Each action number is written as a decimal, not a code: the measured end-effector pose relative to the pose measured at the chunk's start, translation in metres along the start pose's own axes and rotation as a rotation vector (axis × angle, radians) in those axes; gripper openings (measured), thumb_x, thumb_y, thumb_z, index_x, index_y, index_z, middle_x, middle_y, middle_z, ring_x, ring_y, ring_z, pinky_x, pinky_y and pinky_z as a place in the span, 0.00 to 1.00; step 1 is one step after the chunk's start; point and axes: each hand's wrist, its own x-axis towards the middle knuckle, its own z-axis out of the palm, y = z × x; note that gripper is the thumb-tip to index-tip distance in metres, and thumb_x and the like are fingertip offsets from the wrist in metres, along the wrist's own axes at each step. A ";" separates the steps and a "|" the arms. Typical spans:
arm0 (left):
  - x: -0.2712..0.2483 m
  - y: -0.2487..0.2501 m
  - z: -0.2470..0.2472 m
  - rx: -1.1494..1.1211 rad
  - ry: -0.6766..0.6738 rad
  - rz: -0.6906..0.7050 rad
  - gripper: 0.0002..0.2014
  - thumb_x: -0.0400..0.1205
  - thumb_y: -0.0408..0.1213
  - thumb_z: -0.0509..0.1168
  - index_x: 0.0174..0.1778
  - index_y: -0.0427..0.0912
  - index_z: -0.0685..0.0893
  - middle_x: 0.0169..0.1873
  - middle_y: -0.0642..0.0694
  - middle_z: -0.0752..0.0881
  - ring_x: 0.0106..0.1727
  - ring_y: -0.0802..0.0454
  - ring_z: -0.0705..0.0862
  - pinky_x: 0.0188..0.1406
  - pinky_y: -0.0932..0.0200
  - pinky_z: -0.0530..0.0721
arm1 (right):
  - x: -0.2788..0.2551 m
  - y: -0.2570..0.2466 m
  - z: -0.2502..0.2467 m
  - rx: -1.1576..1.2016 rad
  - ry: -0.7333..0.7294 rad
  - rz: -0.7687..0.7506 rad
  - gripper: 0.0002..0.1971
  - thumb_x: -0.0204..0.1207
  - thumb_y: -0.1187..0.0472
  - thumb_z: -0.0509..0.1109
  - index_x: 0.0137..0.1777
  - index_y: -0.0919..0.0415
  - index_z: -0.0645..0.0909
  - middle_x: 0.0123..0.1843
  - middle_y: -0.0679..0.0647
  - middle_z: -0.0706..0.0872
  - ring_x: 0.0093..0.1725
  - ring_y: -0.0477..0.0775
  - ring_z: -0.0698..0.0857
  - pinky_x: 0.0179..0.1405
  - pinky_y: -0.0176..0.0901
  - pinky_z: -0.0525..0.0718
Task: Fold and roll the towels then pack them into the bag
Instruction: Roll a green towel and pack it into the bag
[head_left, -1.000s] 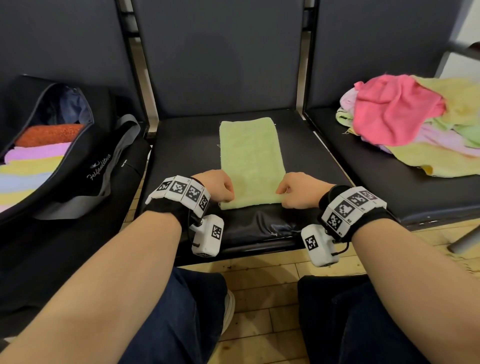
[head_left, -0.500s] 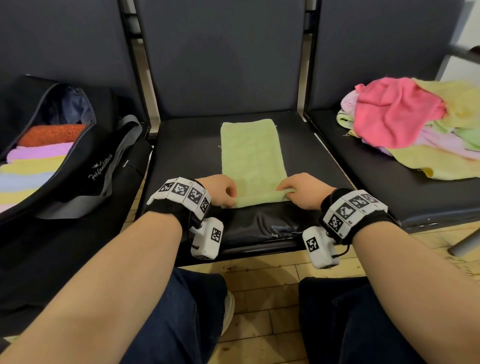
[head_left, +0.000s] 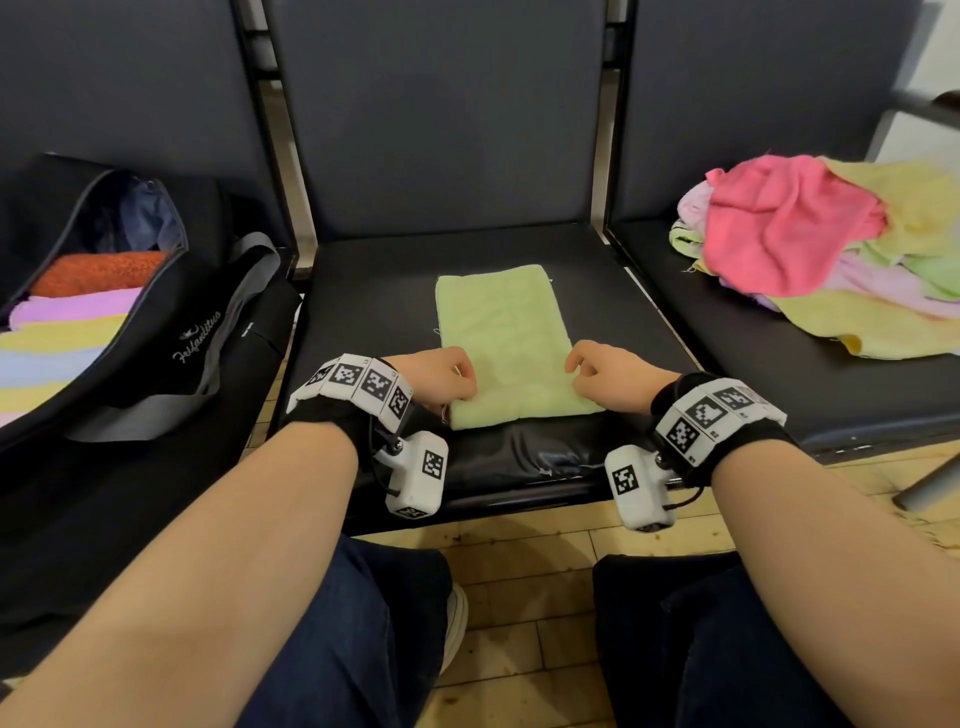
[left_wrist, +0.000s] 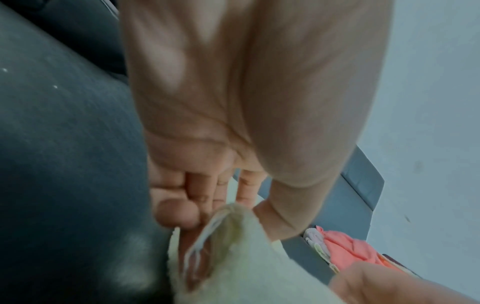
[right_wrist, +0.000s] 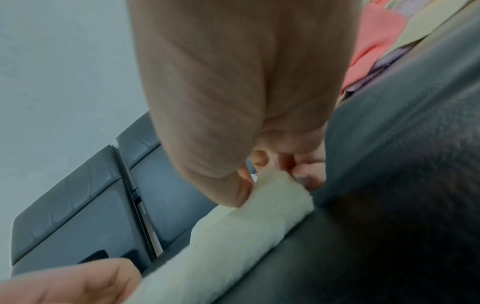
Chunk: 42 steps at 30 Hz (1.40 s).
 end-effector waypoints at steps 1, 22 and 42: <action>0.000 0.000 0.001 0.016 -0.007 0.000 0.03 0.81 0.36 0.63 0.49 0.45 0.77 0.42 0.47 0.80 0.32 0.51 0.80 0.33 0.61 0.78 | 0.001 0.002 0.000 -0.001 0.023 -0.002 0.14 0.80 0.65 0.62 0.65 0.62 0.74 0.54 0.54 0.76 0.52 0.55 0.76 0.51 0.43 0.72; -0.012 0.007 -0.002 0.302 0.001 0.082 0.13 0.77 0.39 0.71 0.56 0.46 0.79 0.42 0.57 0.78 0.44 0.55 0.79 0.45 0.60 0.77 | -0.007 -0.002 -0.006 -0.047 0.004 -0.082 0.15 0.75 0.66 0.68 0.61 0.56 0.81 0.58 0.52 0.83 0.60 0.55 0.81 0.59 0.42 0.78; -0.002 0.007 0.004 0.081 0.147 0.179 0.09 0.78 0.30 0.64 0.50 0.48 0.78 0.51 0.51 0.73 0.46 0.53 0.75 0.43 0.63 0.75 | -0.001 0.004 -0.006 0.061 0.219 -0.141 0.09 0.74 0.70 0.68 0.42 0.54 0.83 0.41 0.43 0.77 0.39 0.45 0.77 0.45 0.35 0.73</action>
